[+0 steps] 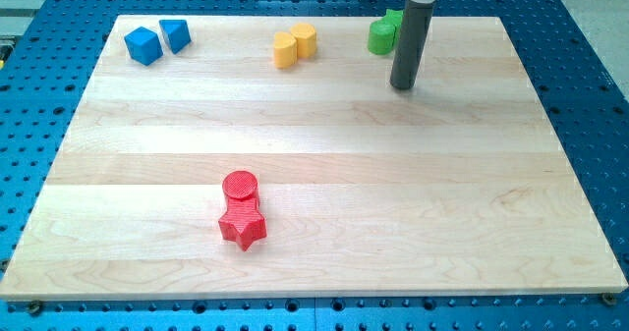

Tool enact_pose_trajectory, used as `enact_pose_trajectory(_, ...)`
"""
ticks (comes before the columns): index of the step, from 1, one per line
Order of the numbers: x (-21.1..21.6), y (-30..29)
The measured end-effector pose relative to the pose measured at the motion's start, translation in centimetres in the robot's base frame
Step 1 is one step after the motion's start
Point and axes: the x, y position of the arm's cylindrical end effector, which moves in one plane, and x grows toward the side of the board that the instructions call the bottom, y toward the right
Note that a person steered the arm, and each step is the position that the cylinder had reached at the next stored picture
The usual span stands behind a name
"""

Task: Place your arm diagonal to the red circle

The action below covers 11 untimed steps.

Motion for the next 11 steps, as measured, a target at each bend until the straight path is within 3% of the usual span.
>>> enact_pose_trajectory(11,2.9,-2.1)
